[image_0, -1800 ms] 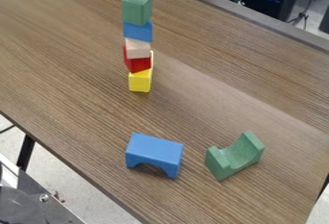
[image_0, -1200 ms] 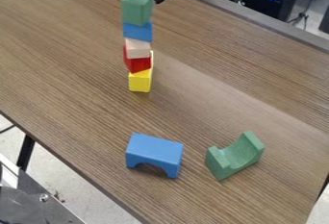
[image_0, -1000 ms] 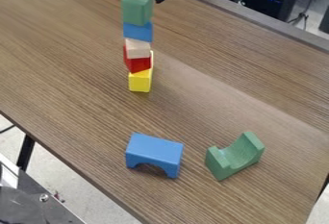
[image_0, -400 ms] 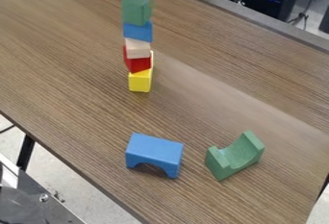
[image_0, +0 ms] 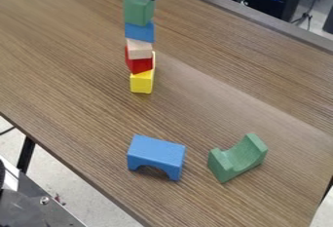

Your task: Pick up the green cube from the blue triangle shape and put it on top of the blue arch

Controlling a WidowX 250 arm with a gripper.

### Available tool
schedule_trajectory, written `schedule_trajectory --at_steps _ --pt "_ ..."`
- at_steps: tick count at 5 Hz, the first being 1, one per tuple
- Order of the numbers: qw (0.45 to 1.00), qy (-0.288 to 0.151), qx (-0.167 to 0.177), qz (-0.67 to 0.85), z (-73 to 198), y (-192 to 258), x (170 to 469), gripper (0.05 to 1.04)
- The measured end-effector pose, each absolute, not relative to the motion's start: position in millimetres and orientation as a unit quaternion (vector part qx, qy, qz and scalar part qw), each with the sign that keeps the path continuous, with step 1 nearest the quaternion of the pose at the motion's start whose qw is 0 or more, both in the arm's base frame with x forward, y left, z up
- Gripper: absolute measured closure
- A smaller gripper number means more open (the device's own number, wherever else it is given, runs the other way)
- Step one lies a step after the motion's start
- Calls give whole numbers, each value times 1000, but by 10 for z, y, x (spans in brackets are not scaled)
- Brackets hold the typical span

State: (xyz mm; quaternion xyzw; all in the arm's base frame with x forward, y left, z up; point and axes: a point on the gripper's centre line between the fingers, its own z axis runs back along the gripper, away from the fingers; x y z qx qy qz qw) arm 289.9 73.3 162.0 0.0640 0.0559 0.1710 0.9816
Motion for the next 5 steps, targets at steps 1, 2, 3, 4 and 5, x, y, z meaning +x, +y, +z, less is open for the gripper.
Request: schedule_trajectory --at_steps 1,2,3,4,5 --pt "982 51 50 178 1618 724 2912 83" --pt "980 50 38 187 1583 713 2914 83" --pt "977 44 18 207 1542 736 2928 83" --pt "971 80 3 224 1342 771 2931 110" --pt "970 96 -3 225 1251 800 2933 384"
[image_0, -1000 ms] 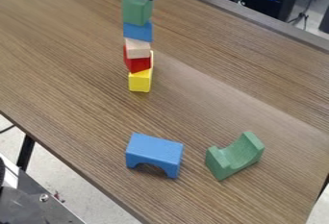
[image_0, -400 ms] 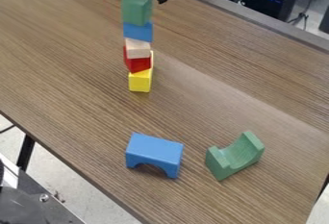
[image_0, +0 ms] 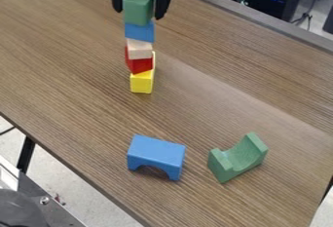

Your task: Pick up the green cube from the blue triangle shape and put it on top of the blue arch

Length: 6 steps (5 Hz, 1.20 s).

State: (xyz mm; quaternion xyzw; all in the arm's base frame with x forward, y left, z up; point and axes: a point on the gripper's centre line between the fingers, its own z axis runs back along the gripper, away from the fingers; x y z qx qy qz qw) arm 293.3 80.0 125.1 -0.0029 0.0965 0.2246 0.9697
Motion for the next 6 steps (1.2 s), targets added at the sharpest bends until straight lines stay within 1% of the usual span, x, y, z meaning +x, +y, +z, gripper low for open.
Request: schedule_trajectory --at_steps 1,3,4,5,6 --pt "970 100 -4 222 1234 807 2925 485" --pt "970 101 -4 222 1257 808 2929 486" --pt "975 79 7 207 1444 766 2979 486" --pt "991 11 14 132 1835 407 3062 486" --pt "999 0 10 51 1928 46 3057 486"
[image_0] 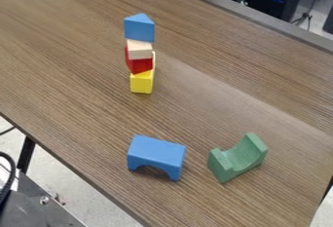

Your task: Pick up the green cube from the blue triangle shape and put it on top of the blue arch

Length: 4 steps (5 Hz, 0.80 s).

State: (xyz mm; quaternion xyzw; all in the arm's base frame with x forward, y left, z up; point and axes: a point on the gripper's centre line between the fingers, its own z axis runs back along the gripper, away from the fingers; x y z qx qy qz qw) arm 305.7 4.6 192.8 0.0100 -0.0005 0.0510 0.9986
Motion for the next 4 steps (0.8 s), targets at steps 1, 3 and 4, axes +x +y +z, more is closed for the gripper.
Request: schedule_trajectory --at_steps 1,3,4 --pt "999 -2 -8 -46 1850 -339 3046 486" --pt "992 21 -26 -118 1208 -671 2860 486" --pt "990 40 -34 -130 1027 -747 2740 486"
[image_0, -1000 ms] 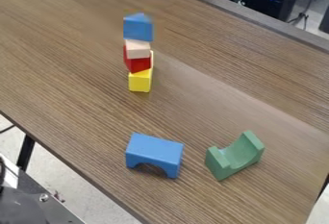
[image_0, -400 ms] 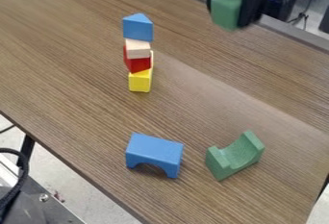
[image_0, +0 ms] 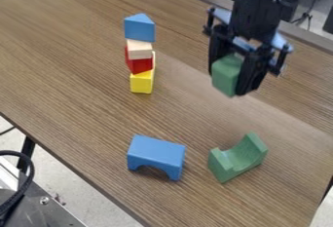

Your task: Pick up the green cube from the blue triangle shape and put it on top of the blue arch

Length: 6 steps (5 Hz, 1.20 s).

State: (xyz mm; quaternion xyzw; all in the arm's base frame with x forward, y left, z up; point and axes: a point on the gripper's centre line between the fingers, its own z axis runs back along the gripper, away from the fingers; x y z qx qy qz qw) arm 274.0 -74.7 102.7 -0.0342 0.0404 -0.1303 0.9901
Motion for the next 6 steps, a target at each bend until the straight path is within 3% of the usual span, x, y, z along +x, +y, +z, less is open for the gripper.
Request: schedule_trajectory --at_steps 2,5,6 --pt "993 90 -8 -78 786 -556 2488 486" --pt "994 102 3 41 872 -114 2138 486" --pt "993 107 -14 52 892 -169 2071 486"
